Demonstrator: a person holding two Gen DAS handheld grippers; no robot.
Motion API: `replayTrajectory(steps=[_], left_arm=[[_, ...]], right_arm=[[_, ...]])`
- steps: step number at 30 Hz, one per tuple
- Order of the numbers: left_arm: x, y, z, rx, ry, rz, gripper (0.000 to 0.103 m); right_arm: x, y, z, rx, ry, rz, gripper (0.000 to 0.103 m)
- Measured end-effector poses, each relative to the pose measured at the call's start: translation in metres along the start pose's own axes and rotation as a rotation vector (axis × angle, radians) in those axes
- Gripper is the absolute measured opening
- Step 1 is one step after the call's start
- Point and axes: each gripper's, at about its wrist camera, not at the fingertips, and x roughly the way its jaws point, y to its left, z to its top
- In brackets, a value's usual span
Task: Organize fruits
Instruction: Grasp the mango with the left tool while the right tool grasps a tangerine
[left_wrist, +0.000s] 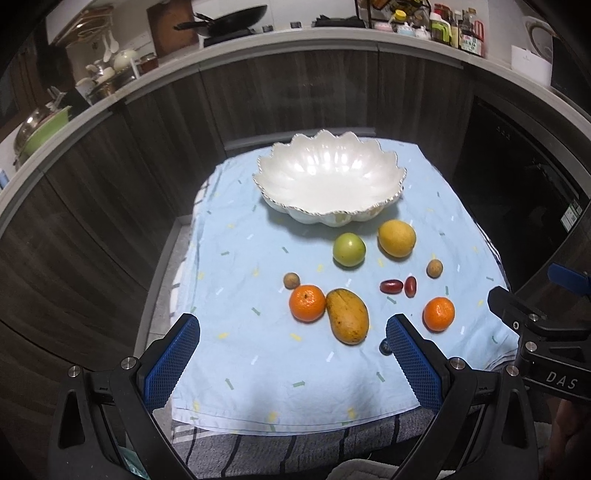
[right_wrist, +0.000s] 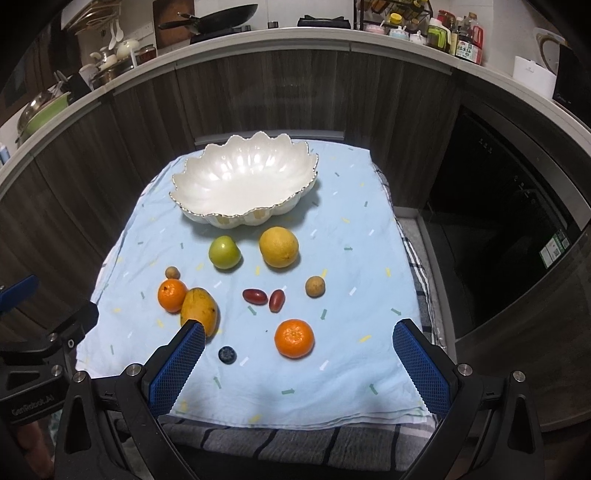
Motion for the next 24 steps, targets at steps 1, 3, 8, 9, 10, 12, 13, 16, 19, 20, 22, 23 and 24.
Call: replayTrajectory(steps=[1, 3, 8, 9, 10, 12, 13, 16, 19, 20, 22, 23, 24], left_arm=[[0.003, -0.001, 0.000, 0.001, 0.009, -0.007, 0.103], [0.010, -0.002, 0.002, 0.003, 0.025, -0.015, 0.102], [0.025, -0.005, 0.005, 0.007, 0.050, -0.024, 0.102], [0.028, -0.005, 0.005, 0.007, 0.056, -0.027, 0.102], [0.031, -0.006, 0.005, 0.007, 0.064, -0.030, 0.102], [0.038, -0.007, 0.005, 0.008, 0.084, -0.040, 0.102], [0.041, -0.008, 0.005, 0.009, 0.091, -0.044, 0.102], [0.051, -0.010, 0.005, 0.010, 0.117, -0.051, 0.102], [0.062, -0.013, 0.005, 0.011, 0.137, -0.057, 0.100], [0.065, -0.015, 0.006, 0.012, 0.144, -0.061, 0.099], [0.070, -0.018, 0.005, 0.014, 0.156, -0.064, 0.099], [0.074, -0.019, 0.005, 0.015, 0.163, -0.066, 0.098], [0.077, -0.020, 0.006, 0.017, 0.170, -0.066, 0.098]], right_arm=[[0.002, 0.000, 0.000, -0.004, 0.003, -0.001, 0.103], [0.007, 0.001, 0.001, -0.011, 0.012, 0.001, 0.103], [0.021, 0.001, 0.002, -0.026, 0.040, 0.004, 0.103], [0.024, 0.000, 0.002, -0.030, 0.043, 0.002, 0.103], [0.027, 0.000, 0.002, -0.034, 0.046, 0.001, 0.103], [0.033, -0.001, 0.003, -0.038, 0.054, 0.000, 0.103], [0.036, -0.001, 0.003, -0.039, 0.058, -0.002, 0.102], [0.045, -0.002, 0.003, -0.044, 0.079, 0.001, 0.102], [0.054, -0.004, 0.002, -0.044, 0.100, 0.006, 0.101], [0.056, -0.005, 0.001, -0.043, 0.106, 0.006, 0.100], [0.062, -0.007, 0.001, -0.040, 0.117, 0.006, 0.100], [0.065, -0.009, 0.001, -0.039, 0.124, 0.005, 0.100], [0.069, -0.010, 0.000, -0.039, 0.130, 0.005, 0.100]])
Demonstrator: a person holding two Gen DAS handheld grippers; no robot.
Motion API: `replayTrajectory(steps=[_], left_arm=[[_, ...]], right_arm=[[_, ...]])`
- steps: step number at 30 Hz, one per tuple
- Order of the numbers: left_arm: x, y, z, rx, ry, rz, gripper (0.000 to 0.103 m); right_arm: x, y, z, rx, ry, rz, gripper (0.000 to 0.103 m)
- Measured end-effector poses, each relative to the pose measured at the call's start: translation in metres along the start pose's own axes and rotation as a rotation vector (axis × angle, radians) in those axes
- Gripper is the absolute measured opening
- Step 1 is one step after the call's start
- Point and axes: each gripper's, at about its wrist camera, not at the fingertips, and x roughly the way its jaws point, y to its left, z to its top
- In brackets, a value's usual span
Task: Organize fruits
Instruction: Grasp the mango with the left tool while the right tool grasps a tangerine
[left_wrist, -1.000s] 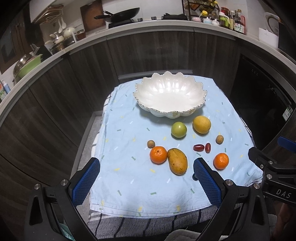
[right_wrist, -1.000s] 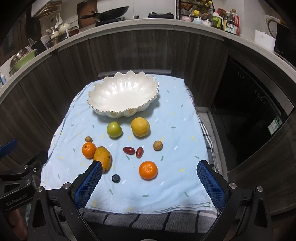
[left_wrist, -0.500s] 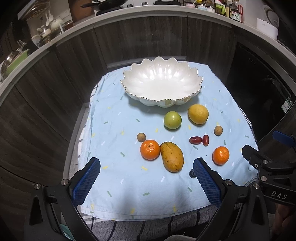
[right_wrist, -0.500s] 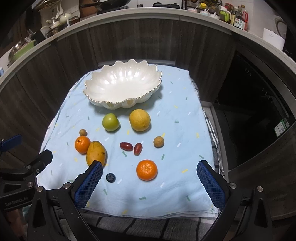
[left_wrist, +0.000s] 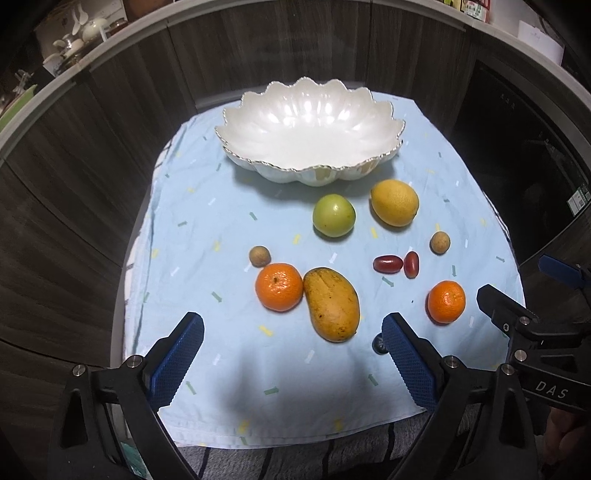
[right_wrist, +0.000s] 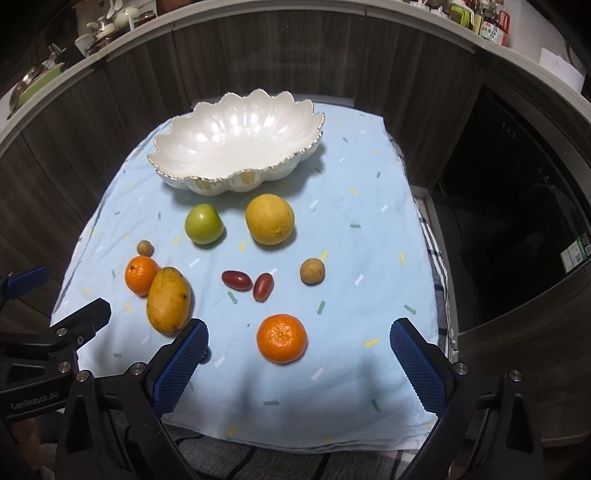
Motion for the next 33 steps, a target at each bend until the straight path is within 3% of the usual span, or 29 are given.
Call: replayTrajectory(steps=[19, 33], left_arm=[[0.059, -0.015, 0.007, -0.011, 0.144, -0.032, 0.097], [0.093, -0.016, 0.007, -0.064, 0.249, -0.072, 0.087]], right_arm=[[0.055, -0.004, -0.008, -0.051, 0.118, 0.016, 0.094], [0.078, 0.000, -0.010, -0.087, 0.149, 0.022, 0.094]])
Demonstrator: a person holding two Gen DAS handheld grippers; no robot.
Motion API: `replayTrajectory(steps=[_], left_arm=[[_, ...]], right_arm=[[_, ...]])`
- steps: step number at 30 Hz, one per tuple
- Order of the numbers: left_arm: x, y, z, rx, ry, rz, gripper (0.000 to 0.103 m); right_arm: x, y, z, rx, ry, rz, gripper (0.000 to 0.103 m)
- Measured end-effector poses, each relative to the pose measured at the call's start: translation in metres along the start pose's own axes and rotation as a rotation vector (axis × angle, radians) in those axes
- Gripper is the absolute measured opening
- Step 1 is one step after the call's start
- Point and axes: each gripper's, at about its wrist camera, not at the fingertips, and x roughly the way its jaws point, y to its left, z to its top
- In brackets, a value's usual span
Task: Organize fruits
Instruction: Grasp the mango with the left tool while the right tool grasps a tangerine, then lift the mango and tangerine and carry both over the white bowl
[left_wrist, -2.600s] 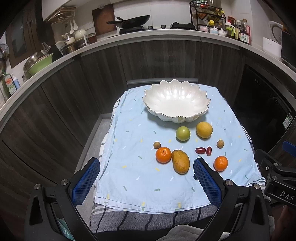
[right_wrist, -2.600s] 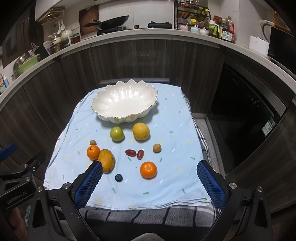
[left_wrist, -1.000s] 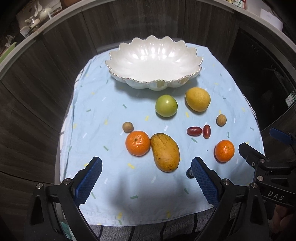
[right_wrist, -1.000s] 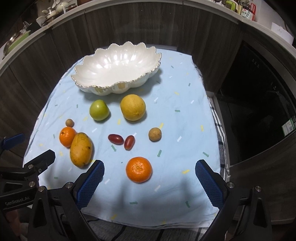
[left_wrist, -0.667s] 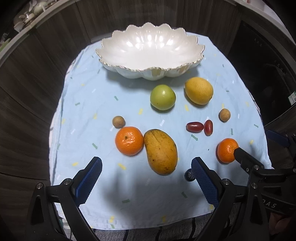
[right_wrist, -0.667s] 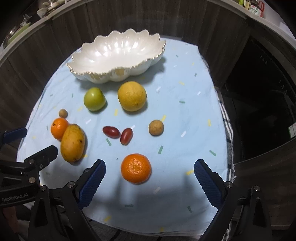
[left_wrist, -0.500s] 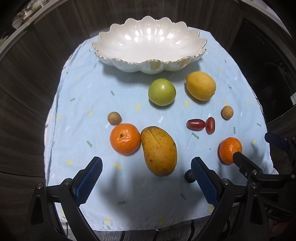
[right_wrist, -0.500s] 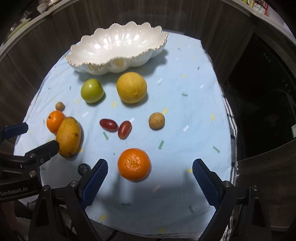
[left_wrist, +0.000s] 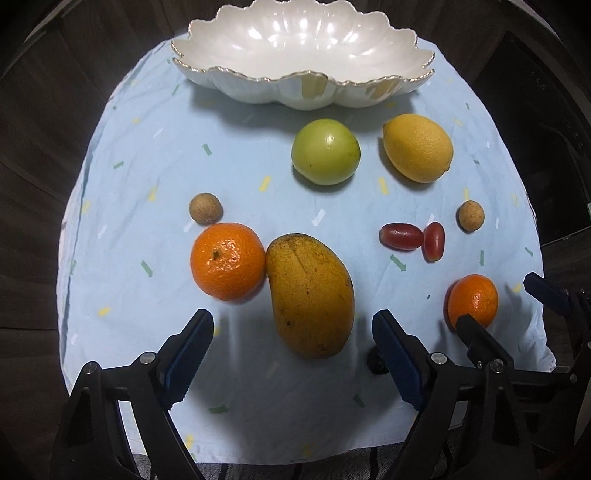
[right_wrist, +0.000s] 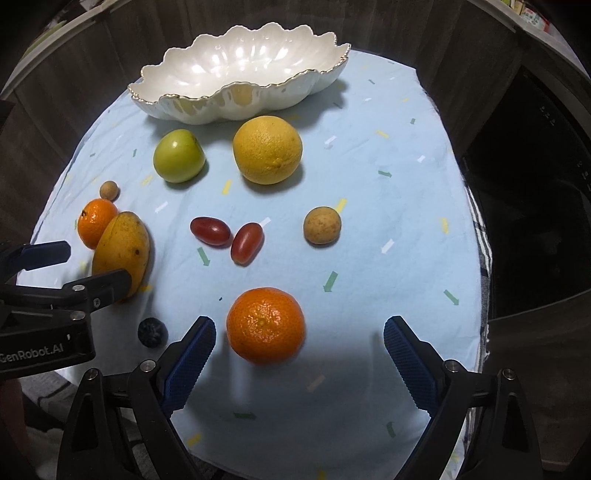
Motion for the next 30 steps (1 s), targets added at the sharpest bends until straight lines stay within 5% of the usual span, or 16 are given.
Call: replayTrajectory(steps=[8, 15, 25, 27, 30], left_arm=[[0.014, -0.002, 0.008, -0.017, 0.019, 0.006, 0.084], [0.031, -0.001, 0.015, -0.028, 0.064, -0.013, 0.070], [0.038, 0.000, 0.020, -0.015, 0.047, -0.005, 0.068], [0.039, -0.002, 0.022, -0.013, 0.042, -0.012, 0.063], [0.034, -0.008, 0.021, 0.002, 0.034, -0.035, 0.047]], right_arm=[[0.014, 0.003, 0.001, 0.001, 0.027, 0.008, 0.086], [0.021, 0.005, 0.001, 0.003, 0.043, 0.010, 0.078], [0.024, 0.007, 0.004, -0.005, 0.043, 0.057, 0.057], [0.023, 0.008, 0.005, -0.008, 0.035, 0.068, 0.046], [0.021, 0.005, 0.004, 0.008, 0.033, 0.078, 0.045]])
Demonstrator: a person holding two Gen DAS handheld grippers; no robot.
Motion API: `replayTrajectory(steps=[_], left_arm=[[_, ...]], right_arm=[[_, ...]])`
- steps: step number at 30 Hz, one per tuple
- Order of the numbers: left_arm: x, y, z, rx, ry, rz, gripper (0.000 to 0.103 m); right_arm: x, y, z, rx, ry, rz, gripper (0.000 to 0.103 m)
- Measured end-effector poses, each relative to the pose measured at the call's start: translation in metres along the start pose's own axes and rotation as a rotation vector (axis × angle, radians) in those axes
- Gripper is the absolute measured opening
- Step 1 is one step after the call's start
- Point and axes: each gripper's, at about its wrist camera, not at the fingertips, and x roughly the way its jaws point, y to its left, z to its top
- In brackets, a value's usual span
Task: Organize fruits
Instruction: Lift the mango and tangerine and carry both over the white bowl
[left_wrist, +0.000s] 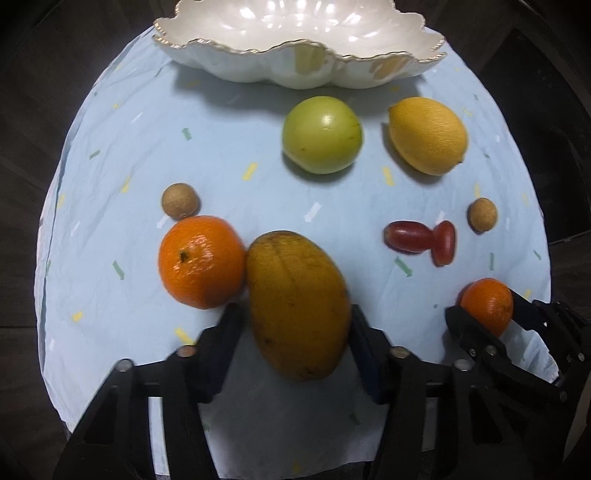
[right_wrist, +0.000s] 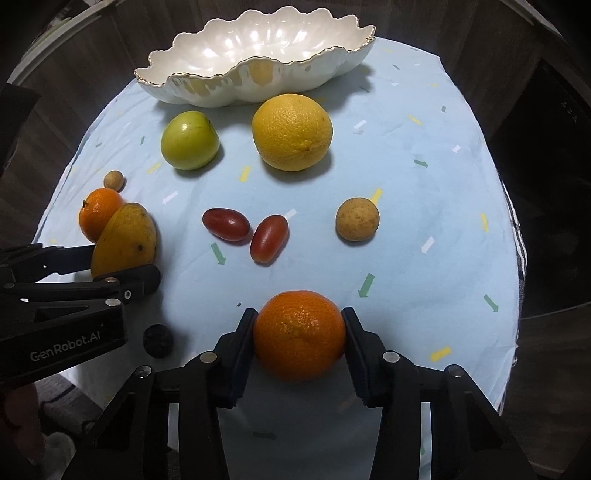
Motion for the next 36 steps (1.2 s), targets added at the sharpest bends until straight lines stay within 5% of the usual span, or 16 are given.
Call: replayTrajectory(steps=[36], left_arm=[[-0.080, -0.004, -0.021, 0.041, -0.178, -0.008, 0.046]], right_arm=[[-0.064, -0.005, 0.009, 0.045, -0.150, -0.050, 0.044]])
